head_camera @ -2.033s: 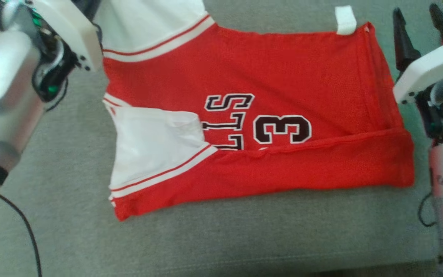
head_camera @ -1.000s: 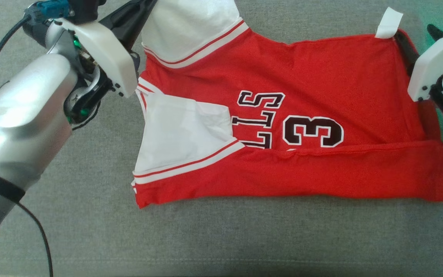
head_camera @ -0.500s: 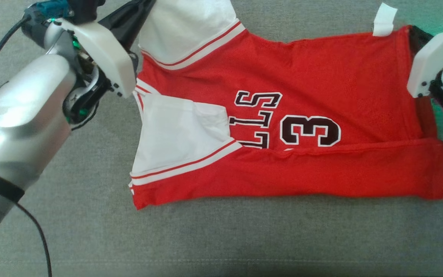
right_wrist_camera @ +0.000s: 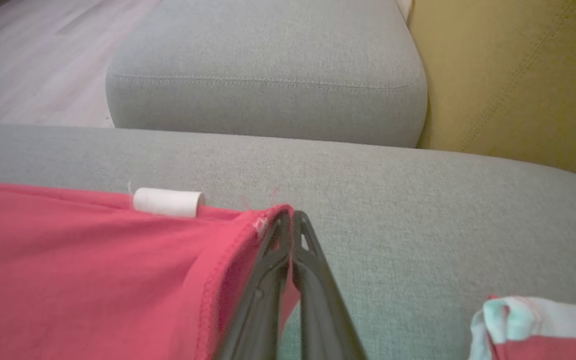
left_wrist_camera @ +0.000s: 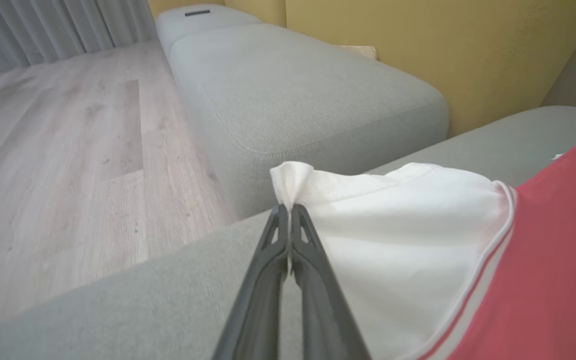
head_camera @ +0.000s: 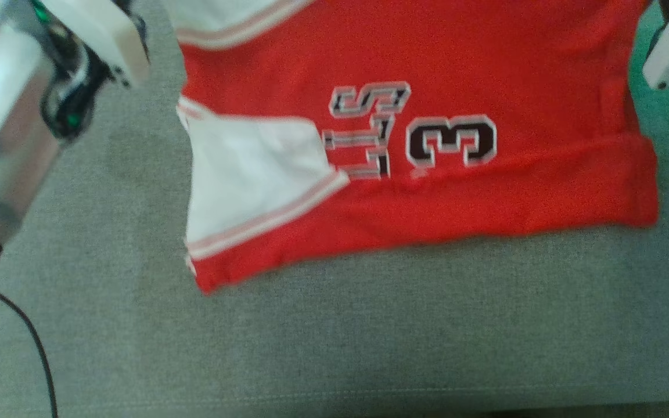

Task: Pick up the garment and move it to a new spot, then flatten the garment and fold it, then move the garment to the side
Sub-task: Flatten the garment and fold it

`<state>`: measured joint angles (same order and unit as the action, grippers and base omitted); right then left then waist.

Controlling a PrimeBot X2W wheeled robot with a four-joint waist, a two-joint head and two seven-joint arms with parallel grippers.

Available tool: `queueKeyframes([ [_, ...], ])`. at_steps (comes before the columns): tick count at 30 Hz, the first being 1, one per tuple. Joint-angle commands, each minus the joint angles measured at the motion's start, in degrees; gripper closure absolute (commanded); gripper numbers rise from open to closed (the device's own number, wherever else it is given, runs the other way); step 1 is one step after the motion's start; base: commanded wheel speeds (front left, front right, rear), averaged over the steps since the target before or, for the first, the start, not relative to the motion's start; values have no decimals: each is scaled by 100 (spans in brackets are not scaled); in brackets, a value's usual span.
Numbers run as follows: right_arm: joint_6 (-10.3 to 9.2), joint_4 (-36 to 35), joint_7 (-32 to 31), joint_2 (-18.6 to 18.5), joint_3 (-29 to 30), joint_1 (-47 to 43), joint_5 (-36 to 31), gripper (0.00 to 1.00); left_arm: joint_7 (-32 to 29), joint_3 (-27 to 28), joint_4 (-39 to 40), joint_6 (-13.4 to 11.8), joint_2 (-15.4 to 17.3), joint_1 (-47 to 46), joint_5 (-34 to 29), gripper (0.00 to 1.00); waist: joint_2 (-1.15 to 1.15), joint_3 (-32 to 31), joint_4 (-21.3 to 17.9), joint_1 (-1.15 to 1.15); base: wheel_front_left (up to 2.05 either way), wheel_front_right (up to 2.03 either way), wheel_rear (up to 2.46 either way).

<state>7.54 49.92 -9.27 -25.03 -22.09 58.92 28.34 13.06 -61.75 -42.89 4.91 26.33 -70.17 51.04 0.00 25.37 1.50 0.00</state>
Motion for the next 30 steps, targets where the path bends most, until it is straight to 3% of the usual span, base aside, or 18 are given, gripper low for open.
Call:
queueKeyframes([
  [1,-5,-170,119,6,32,173,78,100,82,323,-51,-76,195,-477,-97,100,0,36,-33,0,0,0,0],
  [11,-5,-176,870,135,33,619,163,100,189,641,-587,-97,-65,-1153,-477,100,0,182,-105,0,0,0,0],
  [17,-5,-184,1148,108,-179,499,471,100,192,932,-470,11,-142,-940,-827,100,0,93,-37,0,0,0,0],
  [23,-5,-387,1017,-212,-603,-3,1036,100,193,951,-236,179,-43,-381,-1039,100,0,-154,99,0,0,0,0],
  [30,-5,-873,497,-780,-1191,-690,1722,100,114,401,364,254,287,388,-792,100,0,-518,268,0,0,0,0],
])
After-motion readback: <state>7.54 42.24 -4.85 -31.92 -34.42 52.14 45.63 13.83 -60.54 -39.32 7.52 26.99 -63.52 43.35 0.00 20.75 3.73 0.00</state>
